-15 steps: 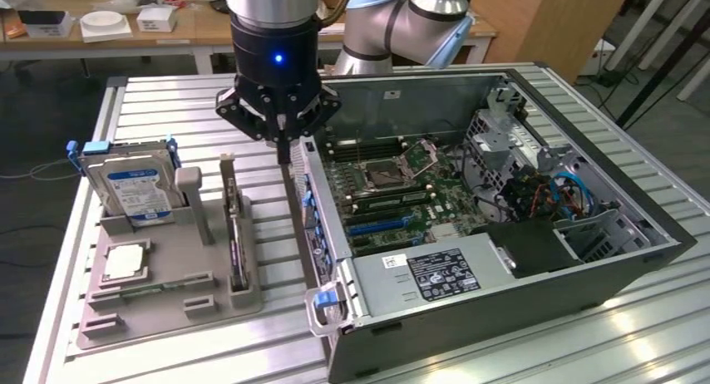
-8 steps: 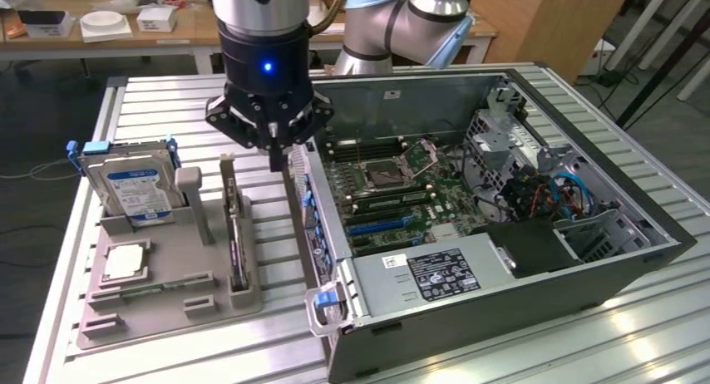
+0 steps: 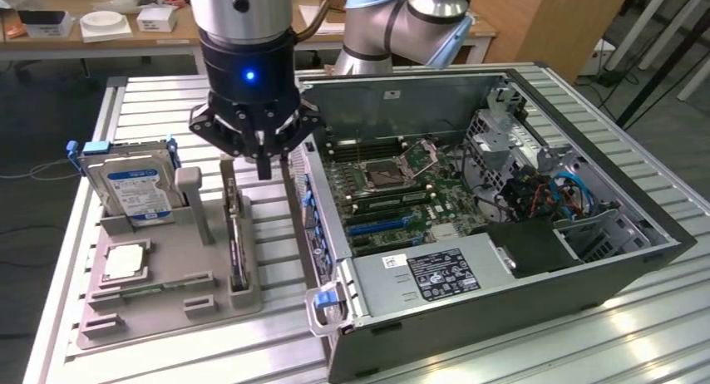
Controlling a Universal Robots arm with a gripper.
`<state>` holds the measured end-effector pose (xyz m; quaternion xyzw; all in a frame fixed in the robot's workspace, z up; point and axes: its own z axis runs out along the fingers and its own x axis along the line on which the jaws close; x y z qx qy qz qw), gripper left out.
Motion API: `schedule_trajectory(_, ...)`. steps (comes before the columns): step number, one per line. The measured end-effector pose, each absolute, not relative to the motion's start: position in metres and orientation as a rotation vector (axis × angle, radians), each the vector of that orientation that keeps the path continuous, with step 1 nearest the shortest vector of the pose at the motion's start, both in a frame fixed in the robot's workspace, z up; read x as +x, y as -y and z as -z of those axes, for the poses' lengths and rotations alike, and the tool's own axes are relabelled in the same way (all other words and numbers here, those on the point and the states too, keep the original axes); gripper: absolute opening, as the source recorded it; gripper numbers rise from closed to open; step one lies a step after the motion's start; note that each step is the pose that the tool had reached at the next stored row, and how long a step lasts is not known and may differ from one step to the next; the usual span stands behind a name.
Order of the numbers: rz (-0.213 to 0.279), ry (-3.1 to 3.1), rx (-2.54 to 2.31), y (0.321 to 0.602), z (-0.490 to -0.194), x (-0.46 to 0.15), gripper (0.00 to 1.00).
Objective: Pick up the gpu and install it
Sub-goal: 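Reach for the gpu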
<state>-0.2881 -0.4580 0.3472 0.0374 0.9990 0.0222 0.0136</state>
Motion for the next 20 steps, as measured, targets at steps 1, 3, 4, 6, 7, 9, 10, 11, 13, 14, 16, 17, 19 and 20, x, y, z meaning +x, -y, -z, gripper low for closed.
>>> schedule_trajectory(1,-0.069,-3.112,0.116,0.459,-0.347,-0.290,0.11)
schedule_trajectory(3,-0.069,-3.112,0.116,0.460,-0.346,-0.294,0.11)
schedule_trajectory(4,-0.069,-3.112,0.116,0.461,-0.346,-0.296,0.11)
schedule_trajectory(6,-0.069,-3.112,0.116,0.462,-0.345,-0.301,0.11)
schedule_trajectory(7,-0.069,-3.112,0.117,0.463,-0.345,-0.303,0.11)
schedule_trajectory(9,-0.069,-3.112,0.116,0.464,-0.344,-0.308,0.11)
schedule_trajectory(10,-0.069,-3.112,0.117,0.464,-0.344,-0.311,0.11)
schedule_trajectory(11,-0.069,-3.112,0.116,0.465,-0.344,-0.313,0.11)
schedule_trajectory(13,-0.069,-3.112,0.116,0.466,-0.343,-0.318,0.11)
schedule_trajectory(14,-0.069,-3.112,0.116,0.466,-0.343,-0.321,0.11)
schedule_trajectory(16,-0.069,-3.112,0.116,0.466,-0.342,-0.325,0.11)
schedule_trajectory(17,-0.069,-3.112,0.116,0.467,-0.341,-0.327,0.11)
schedule_trajectory(19,-0.069,-3.112,0.117,0.467,-0.341,-0.330,0.11)
schedule_trajectory(20,-0.069,-3.112,0.117,0.467,-0.340,-0.332,0.11)
